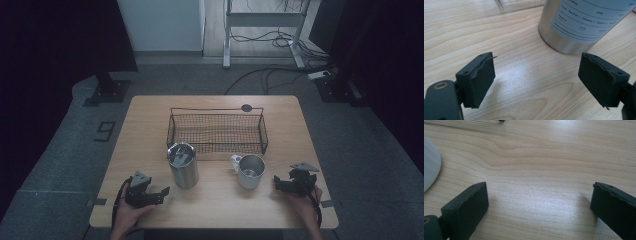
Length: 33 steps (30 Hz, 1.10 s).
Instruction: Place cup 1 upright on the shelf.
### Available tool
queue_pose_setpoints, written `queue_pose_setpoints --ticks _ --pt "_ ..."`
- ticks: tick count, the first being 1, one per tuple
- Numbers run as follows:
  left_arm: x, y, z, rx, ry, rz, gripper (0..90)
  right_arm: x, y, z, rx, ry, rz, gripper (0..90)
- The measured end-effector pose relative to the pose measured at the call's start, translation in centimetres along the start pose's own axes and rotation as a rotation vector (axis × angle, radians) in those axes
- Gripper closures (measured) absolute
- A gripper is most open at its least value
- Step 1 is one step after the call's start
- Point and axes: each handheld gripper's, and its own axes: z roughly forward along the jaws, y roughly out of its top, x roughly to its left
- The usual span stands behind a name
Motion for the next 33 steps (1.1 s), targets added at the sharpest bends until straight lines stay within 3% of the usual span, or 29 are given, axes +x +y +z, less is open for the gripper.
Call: queue_pose_setpoints --ticks 8,14,22,27,33 --pt "-0.3 0.0 0.3 0.003 -0.003 -0.002 14.3 -0.1 0.0 0.0 0.000 -0.007 0.008 1.8" --pt "-0.8 0.2 0.0 -0.034 -0.051 0.011 14.3 0.0 -0.1 -0.1 -0.001 -0.012 0.013 2.0" --pt "-1.5 0.0 0.8 0.004 -0.028 0.033 14.3 -0.1 -0.1 -0.1 -0.002 -0.011 0.013 2.1" --pt "-1.6 0.1 0.7 -0.001 -0.030 0.038 14.4 -0.1 0.0 0.0 -0.002 -0.011 0.010 2.1" --pt "-1.4 0.4 -0.2 -0.032 -0.033 0.014 14.5 -0.1 0.0 0.0 -0.002 -0.012 0.010 2.3"
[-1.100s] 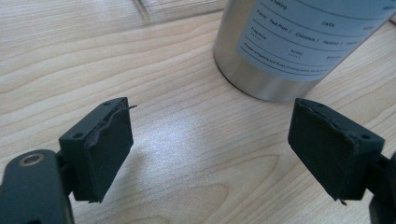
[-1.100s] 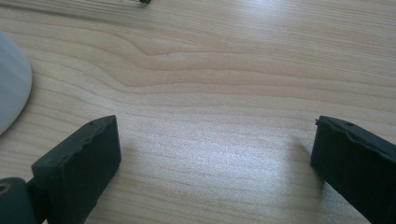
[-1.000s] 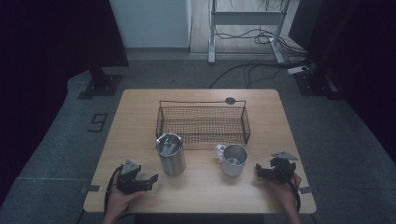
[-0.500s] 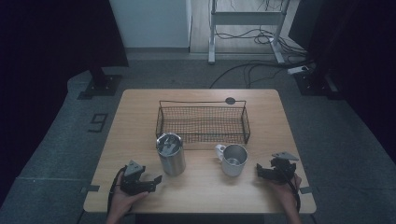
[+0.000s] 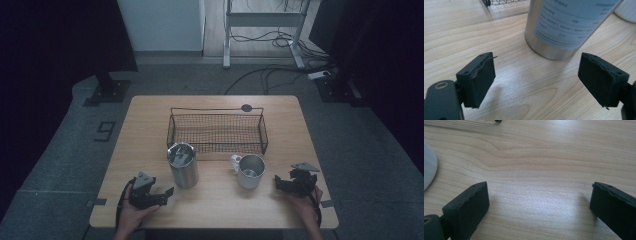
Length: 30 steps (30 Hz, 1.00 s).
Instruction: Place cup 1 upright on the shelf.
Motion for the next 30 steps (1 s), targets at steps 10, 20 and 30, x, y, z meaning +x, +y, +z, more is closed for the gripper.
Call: queue_pose_setpoints --ticks 10,20,30 --pt "-0.6 0.9 -1.4 -0.057 -0.014 0.004 14.6 0.0 -0.1 -0.1 -0.006 -0.006 0.008 4.1" --pt "-1.7 1.6 -1.9 -0.082 -0.035 0.021 14.5 0.0 -0.1 -0.1 -0.006 -0.007 0.009 4.2" --pt "-2.6 2.4 -2.2 -0.095 -0.053 0.037 11.7 0.0 -0.1 -0.1 -0.006 -0.007 0.009 4.1"
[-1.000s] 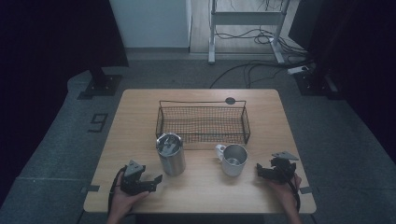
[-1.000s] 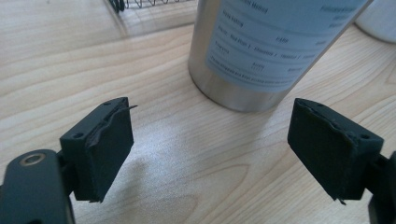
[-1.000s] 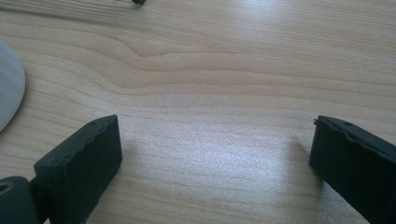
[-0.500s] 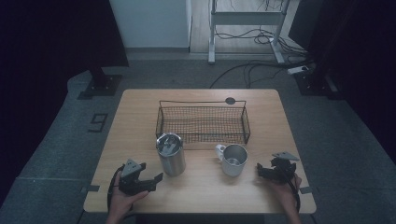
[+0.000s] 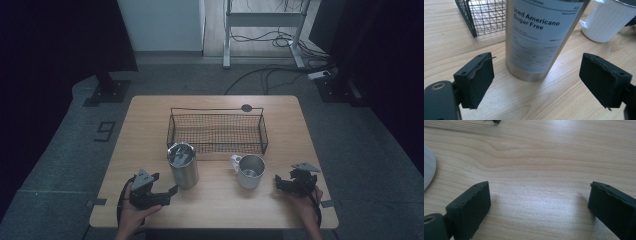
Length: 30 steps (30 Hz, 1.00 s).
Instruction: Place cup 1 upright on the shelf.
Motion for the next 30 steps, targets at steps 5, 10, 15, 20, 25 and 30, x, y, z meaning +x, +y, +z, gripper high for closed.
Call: queue_pose_setpoints --ticks 5,10,15,20,25,30 --pt "-0.4 0.7 0.2 0.000 -0.030 0.012 7.3 0.0 0.0 0.0 0.000 0.000 0.000 4.1" --pt "-0.8 1.4 0.4 -0.013 -0.038 0.020 5.0 0.0 0.0 0.0 0.000 0.000 0.000 4.3" --pt "-0.9 2.0 0.8 -0.019 -0.047 0.018 2.9 0.0 0.0 0.0 0.000 -0.003 0.000 4.7" --pt "-1.0 2.4 1.3 -0.022 -0.048 0.017 2.7 0.0 0.0 0.0 -0.001 -0.005 0.002 4.9" --pt "-1.0 3.1 1.7 -0.021 -0.052 0.022 1.6 0.0 0.0 0.0 -0.001 -0.005 0.003 4.9" --pt "-0.9 3.4 2.0 -0.024 -0.045 0.019 1.3 0.0 0.0 0.0 -0.001 -0.005 0.003 5.0"
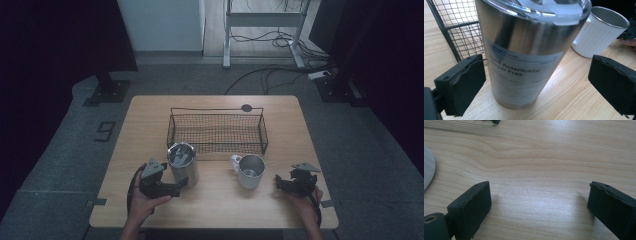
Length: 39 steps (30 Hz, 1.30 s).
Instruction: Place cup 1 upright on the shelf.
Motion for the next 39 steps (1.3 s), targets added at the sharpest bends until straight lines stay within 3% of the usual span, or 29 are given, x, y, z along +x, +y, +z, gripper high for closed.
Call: queue_pose_setpoints --ticks 17,39 --pt "0.6 1.0 1.4 -0.021 0.018 -0.001 1.3 0.0 0.0 0.0 0.000 0.000 0.000 4.9" --pt "0.5 1.7 3.1 -0.026 0.030 0.012 0.3 0.0 0.0 0.0 0.000 0.000 0.000 5.0"
